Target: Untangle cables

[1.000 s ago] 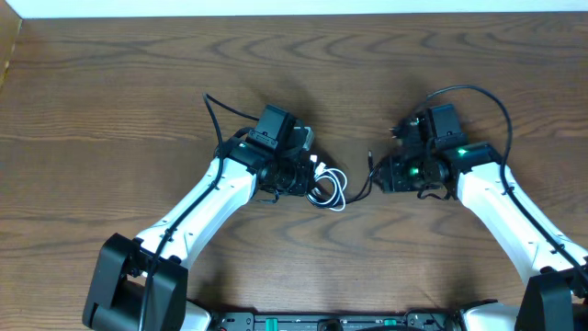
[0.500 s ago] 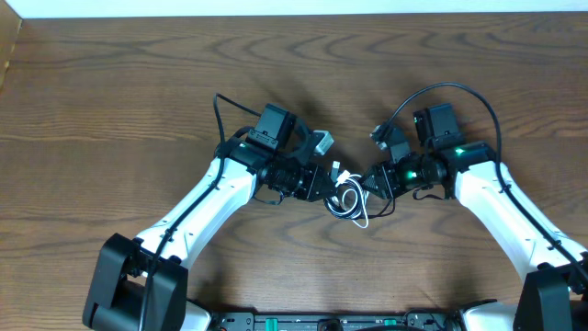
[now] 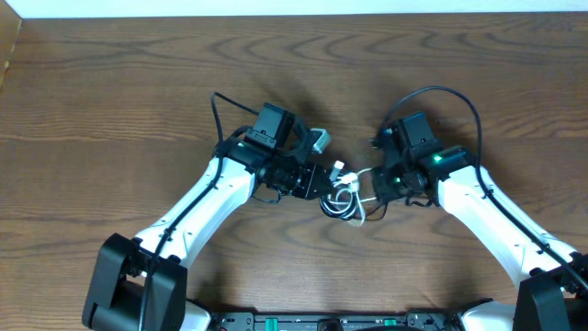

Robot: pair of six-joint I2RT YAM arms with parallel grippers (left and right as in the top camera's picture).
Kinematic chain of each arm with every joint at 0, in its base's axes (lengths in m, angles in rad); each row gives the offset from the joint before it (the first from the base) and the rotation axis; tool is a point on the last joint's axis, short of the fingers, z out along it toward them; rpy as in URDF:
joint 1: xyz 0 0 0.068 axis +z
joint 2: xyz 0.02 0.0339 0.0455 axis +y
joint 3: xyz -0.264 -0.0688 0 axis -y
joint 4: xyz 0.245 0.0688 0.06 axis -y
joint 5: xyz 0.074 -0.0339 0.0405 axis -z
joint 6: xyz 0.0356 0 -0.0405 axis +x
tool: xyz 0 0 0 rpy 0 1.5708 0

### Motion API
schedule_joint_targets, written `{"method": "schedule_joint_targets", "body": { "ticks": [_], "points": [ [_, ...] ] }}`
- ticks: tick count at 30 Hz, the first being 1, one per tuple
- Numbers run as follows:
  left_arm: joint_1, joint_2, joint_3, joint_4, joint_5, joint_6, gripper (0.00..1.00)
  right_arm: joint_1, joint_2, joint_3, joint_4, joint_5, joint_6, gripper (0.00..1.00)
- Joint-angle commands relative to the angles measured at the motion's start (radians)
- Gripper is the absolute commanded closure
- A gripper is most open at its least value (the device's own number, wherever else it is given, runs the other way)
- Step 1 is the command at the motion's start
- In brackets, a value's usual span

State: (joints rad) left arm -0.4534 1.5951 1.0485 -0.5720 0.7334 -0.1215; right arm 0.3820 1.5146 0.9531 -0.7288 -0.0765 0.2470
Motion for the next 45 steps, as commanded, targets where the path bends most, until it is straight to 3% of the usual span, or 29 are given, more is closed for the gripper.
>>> {"method": "schedule_joint_targets", "body": {
  "ticks": [1,4,6,7,9,14,17,23,28,29,30,31,32,34,36,40,45],
  "points": [
    [0.040,-0.008,0.010,-0.037,-0.121,0.016,0.93,-0.029,0.007,-0.001,-0.066,0.369,0.335,0.99],
    [0.066,-0.008,0.010,-0.050,-0.125,0.012,0.93,-0.069,0.007,-0.001,-0.103,0.380,0.427,0.99],
    [0.071,-0.008,0.010,-0.048,-0.124,0.001,0.93,-0.086,0.007,-0.001,-0.101,0.351,0.429,0.90],
    [0.071,-0.008,0.010,-0.045,-0.124,-0.015,0.93,-0.094,0.007,-0.001,-0.085,0.312,0.427,0.66],
    [0.067,-0.008,0.010,-0.041,-0.100,-0.018,0.93,-0.095,0.007,-0.001,-0.045,0.198,0.362,0.37],
    [0.047,-0.008,0.010,-0.013,-0.087,-0.018,0.93,-0.075,0.007,-0.001,0.090,-0.296,-0.001,0.33],
    [0.030,-0.008,0.010,-0.010,-0.087,-0.018,0.93,-0.050,0.007,-0.001,0.140,-0.485,-0.099,0.33],
    [0.027,-0.010,0.015,0.016,-0.015,-0.018,0.93,0.021,0.008,-0.001,0.158,-0.493,-0.126,0.34],
    [0.027,-0.013,0.028,0.076,0.105,-0.047,0.93,0.054,0.008,-0.001,0.157,-0.423,-0.124,0.48],
    [0.027,-0.015,0.028,0.085,0.104,-0.052,0.93,0.058,0.008,-0.001,0.157,-0.417,-0.125,0.59],
    [0.027,-0.015,0.028,0.087,0.104,-0.052,0.93,0.058,0.008,-0.001,0.157,-0.409,-0.124,0.63],
    [0.027,-0.015,0.028,0.087,0.102,-0.052,0.93,0.057,0.008,-0.001,0.157,-0.386,-0.116,0.80],
    [0.027,-0.015,0.027,0.084,0.084,-0.052,0.93,0.058,0.008,-0.001,0.156,-0.359,-0.101,0.90],
    [0.027,-0.015,0.027,0.079,0.037,-0.052,0.92,0.058,0.008,-0.001,0.153,-0.293,-0.049,0.99],
    [0.027,-0.015,0.027,0.060,-0.033,-0.052,0.83,0.058,0.008,-0.001,0.152,-0.266,-0.032,0.99],
    [0.027,-0.015,0.027,0.005,-0.159,-0.052,0.46,0.057,0.008,-0.001,0.153,-0.262,-0.006,0.99],
    [0.027,-0.015,0.027,-0.030,-0.226,-0.056,0.39,0.058,0.008,-0.001,0.158,-0.274,0.008,0.99]
  ]
}}
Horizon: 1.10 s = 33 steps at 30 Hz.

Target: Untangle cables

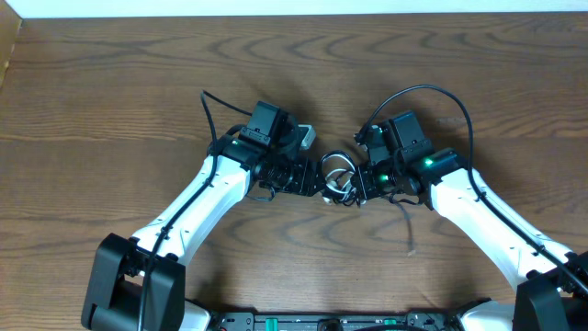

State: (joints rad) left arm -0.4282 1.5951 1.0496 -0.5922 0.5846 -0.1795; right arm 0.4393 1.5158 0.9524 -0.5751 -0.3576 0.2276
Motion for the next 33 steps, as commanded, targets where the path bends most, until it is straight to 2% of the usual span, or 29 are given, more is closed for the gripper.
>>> {"method": "schedule_joint_targets", "body": {
  "ticks": [1,9,13,16,20,28,33],
  "points": [
    [0.002,-0.015,0.026,-0.010,-0.077,0.002,0.39,0.000,0.007,0.000,0.005,0.007,0.028,0.99],
    [0.002,-0.015,0.026,0.000,-0.077,0.002,0.39,0.000,0.007,0.000,0.049,-0.084,0.056,0.99],
    [0.002,-0.015,0.026,0.078,-0.078,0.002,0.38,0.000,0.007,0.000,0.056,-0.174,0.030,0.99],
    [0.002,-0.015,0.026,0.140,-0.088,0.003,0.33,0.000,0.007,0.000,0.056,-0.282,-0.010,0.99],
    [0.002,-0.015,0.026,0.192,-0.150,0.003,0.32,0.000,0.007,0.000,0.055,-0.354,-0.024,0.99],
    [0.002,-0.015,0.011,0.194,-0.160,0.011,0.33,0.000,0.007,0.000,0.056,-0.467,-0.069,0.99],
    [0.002,-0.014,-0.002,0.192,-0.159,0.010,0.33,0.000,0.007,0.000,0.060,-0.468,-0.068,0.99]
  ]
}}
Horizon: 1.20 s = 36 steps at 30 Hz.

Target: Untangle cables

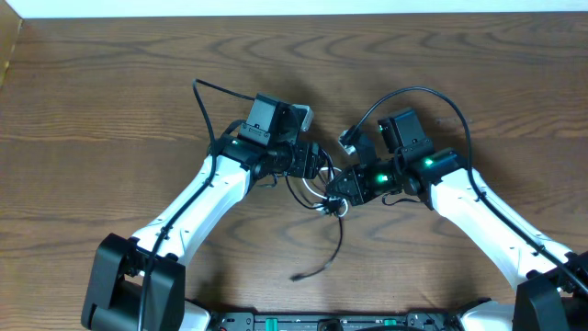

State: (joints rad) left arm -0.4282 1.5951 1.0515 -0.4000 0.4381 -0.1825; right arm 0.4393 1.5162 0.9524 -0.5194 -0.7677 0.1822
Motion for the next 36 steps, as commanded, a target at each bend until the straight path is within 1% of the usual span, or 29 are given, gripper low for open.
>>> {"method": "schedule_joint_targets", "body": {
  "ticks": [1,18,23,25,27,28,30,32,35,36],
  "points": [
    [0.002,-0.014,-0.003,0.002,-0.013,0.013,0.33,0.000,0.006,0.000,0.004,-0.058,-0.023,0.99],
    [-0.079,-0.014,-0.003,-0.009,-0.008,0.014,0.33,0.001,0.006,0.000,0.012,-0.084,-0.019,0.99],
    [-0.079,-0.014,-0.003,-0.010,-0.029,0.014,0.33,0.001,0.006,0.000,0.035,-0.222,-0.042,0.99],
    [-0.079,-0.014,-0.003,-0.010,-0.029,0.014,0.33,0.001,0.006,0.000,0.042,-0.216,-0.041,0.99],
    [-0.079,-0.014,-0.003,-0.010,-0.028,0.014,0.33,0.000,0.006,0.000,0.036,-0.166,-0.028,0.99],
    [-0.079,-0.014,-0.003,-0.013,-0.027,0.013,0.33,0.000,0.006,0.000,0.033,-0.117,0.005,0.99],
    [-0.079,-0.014,-0.003,-0.041,-0.024,0.013,0.33,0.000,0.006,0.000,0.031,-0.011,0.067,0.99],
    [-0.079,-0.014,-0.003,-0.077,-0.025,0.014,0.33,0.000,0.006,0.000,0.007,0.138,0.137,0.98],
    [-0.079,-0.014,-0.003,-0.097,-0.024,0.013,0.33,0.000,0.006,0.000,-0.039,0.297,0.187,0.99],
    [-0.079,-0.014,-0.003,-0.096,-0.024,0.013,0.33,0.000,0.006,0.000,-0.060,0.358,0.198,0.95]
  ]
}}
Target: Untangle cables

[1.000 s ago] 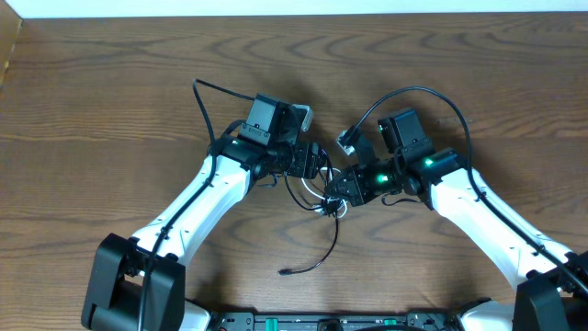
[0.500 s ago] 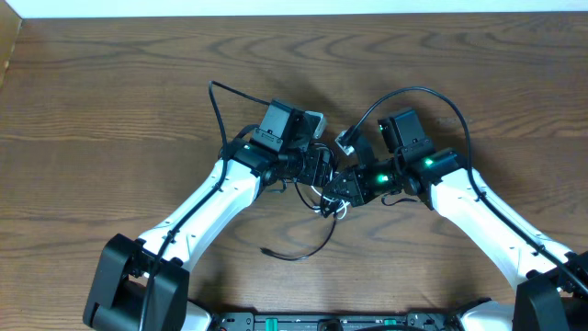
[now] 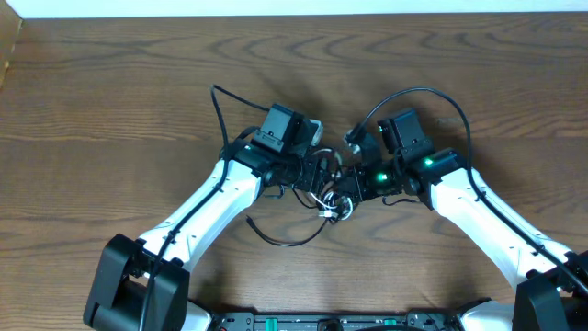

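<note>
A small tangle of black and white cables hangs between my two grippers near the table's middle. My left gripper sits at the tangle's left side and my right gripper at its right, almost touching each other. Both look shut on strands of the tangle, though the wrists partly hide the fingers. A loose black cable trails from the tangle in a wide curve down and to the left, under my left forearm. Short white strands poke out below.
The dark wooden table runs out on all sides. Each arm's own black lead arches above its wrist, on the left and on the right. A pale strip edges the far side.
The left gripper has moved right and a little nearer, closing in on the right gripper. The loose black cable, which hung straight down to a free end, now curves left under my left forearm.
The grippers first held a compact coil of black and white cable between them. Then they were closer together and further back, with a strand trailing at the right. Then a long black end hung down in the middle. Now it sweeps out leftward.
</note>
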Robot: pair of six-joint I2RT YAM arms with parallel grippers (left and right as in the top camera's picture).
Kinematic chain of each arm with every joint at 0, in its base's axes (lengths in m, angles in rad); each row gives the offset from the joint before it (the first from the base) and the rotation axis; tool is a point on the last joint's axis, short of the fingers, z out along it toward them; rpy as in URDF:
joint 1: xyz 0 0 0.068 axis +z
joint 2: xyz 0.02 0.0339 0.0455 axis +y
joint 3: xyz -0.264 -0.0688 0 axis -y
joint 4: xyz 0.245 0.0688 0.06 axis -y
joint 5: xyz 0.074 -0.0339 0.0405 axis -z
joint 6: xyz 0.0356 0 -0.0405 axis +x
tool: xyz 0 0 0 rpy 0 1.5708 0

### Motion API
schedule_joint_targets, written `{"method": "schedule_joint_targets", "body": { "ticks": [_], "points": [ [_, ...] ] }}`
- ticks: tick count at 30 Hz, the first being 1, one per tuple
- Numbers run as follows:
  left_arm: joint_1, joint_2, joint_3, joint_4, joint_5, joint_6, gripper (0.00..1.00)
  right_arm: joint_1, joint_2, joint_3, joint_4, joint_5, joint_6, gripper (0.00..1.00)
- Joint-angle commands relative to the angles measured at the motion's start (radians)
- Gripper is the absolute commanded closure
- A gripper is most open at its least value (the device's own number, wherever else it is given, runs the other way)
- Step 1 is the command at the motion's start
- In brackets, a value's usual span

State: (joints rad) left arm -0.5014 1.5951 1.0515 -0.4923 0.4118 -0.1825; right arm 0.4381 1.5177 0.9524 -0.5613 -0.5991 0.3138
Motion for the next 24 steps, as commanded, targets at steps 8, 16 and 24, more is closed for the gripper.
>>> {"method": "schedule_joint_targets", "body": {
  "ticks": [8,16,24],
  "points": [
    [-0.006,-0.014,-0.003,-0.004,0.002,0.013,0.33,-0.011,0.005,0.000,-0.227,0.639,0.288,0.60],
    [-0.028,-0.014,-0.003,-0.004,0.020,0.013,0.33,-0.018,0.005,0.000,-0.204,0.614,0.253,0.47],
    [-0.028,-0.013,-0.003,-0.005,-0.014,0.013,0.33,-0.011,0.019,-0.001,-0.127,0.346,-0.211,0.21]
  ]
}}
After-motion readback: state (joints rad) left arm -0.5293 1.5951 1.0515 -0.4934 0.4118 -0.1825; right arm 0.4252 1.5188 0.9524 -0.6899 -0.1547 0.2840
